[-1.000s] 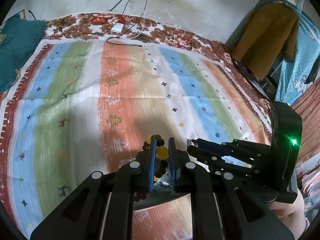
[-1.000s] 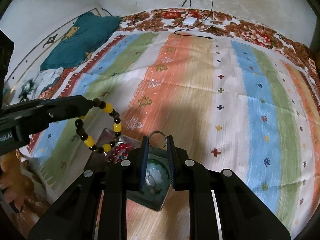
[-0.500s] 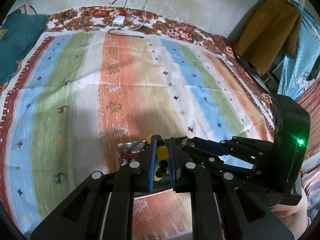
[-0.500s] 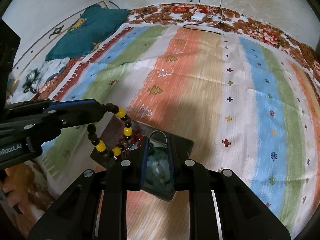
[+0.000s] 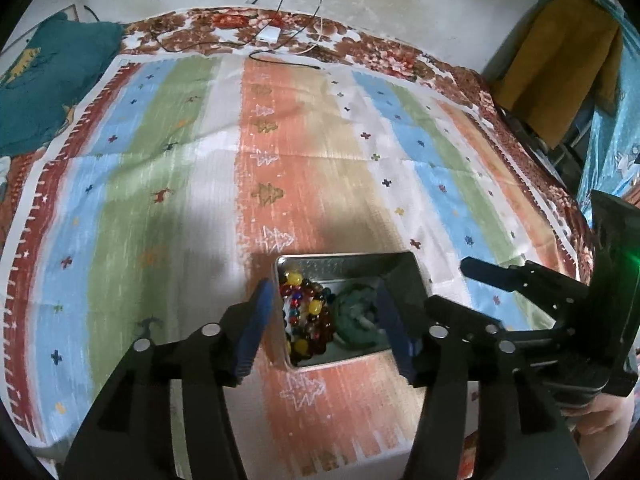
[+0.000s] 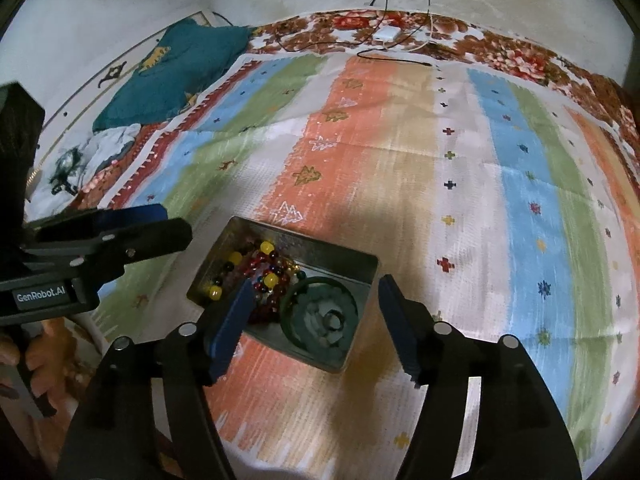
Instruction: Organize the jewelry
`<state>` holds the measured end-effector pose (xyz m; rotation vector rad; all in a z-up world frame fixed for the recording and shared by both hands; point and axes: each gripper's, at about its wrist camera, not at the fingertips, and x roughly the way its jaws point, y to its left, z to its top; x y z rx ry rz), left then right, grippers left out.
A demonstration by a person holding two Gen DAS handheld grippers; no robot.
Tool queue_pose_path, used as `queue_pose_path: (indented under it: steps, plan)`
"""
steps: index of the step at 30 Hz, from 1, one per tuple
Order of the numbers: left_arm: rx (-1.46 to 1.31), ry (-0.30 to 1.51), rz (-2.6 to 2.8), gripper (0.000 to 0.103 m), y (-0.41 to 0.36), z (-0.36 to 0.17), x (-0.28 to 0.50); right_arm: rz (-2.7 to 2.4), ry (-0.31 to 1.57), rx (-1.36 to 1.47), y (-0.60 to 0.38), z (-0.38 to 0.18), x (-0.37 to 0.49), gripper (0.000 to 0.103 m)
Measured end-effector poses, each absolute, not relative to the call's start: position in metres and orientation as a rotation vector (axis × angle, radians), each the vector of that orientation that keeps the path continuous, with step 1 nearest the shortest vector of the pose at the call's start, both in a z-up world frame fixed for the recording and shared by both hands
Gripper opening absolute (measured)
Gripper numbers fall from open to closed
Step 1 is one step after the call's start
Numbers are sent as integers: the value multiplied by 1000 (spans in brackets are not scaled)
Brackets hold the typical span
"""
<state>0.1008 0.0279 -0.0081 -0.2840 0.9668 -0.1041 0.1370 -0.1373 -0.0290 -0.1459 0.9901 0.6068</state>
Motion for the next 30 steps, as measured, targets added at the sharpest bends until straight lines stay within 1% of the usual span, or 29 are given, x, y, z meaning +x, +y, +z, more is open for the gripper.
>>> queue_pose_path:
  steps: [1,3,5,11,16,20,24,30]
  plan:
    - [-282,966,-103,62,28,-8,99,606,988,-144,-139,-29,136,70]
    - [-280,965,-108,66,28,-9,94,606,988,-140,-143,-28,132,74]
    - [-274,965,-113,77,27,-10,89,600,983,-137,-147,-27,129,78]
    - [-260,961,-107,92,26,-13,77,581,942,-141,-160,-22,115,86]
    - [-226,962,-104,97,20,-16,66,571,912,-155,-165,-20,103,92]
    - [-192,951,-93,97,17,-17,57,581,891,-159,-167,-18,94,95]
    - [-148,947,-70,97,14,-18,49,593,872,-149,-171,-17,87,96]
    - [-160,910,-65,97,14,-17,36,604,842,-169,-174,-17,73,96]
